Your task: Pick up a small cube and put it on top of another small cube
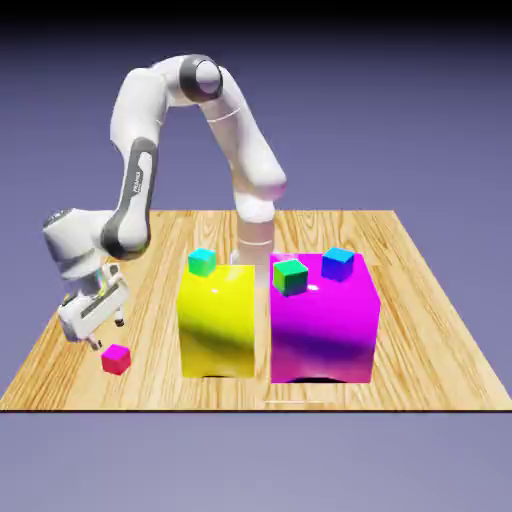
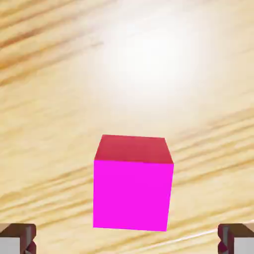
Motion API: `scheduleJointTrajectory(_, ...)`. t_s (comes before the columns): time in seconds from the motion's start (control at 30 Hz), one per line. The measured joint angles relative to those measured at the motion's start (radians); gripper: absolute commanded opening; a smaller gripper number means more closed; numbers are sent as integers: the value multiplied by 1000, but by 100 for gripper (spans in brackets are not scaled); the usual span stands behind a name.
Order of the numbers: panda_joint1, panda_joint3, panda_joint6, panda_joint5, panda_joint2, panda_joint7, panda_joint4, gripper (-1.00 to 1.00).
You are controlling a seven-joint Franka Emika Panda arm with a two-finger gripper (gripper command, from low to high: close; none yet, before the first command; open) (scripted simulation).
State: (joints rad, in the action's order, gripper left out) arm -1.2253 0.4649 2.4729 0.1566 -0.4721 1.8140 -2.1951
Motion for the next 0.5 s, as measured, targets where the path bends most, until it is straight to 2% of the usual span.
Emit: scheduleJointTrajectory(0.5,543,-510,-39,421,-85,-280,41,0)
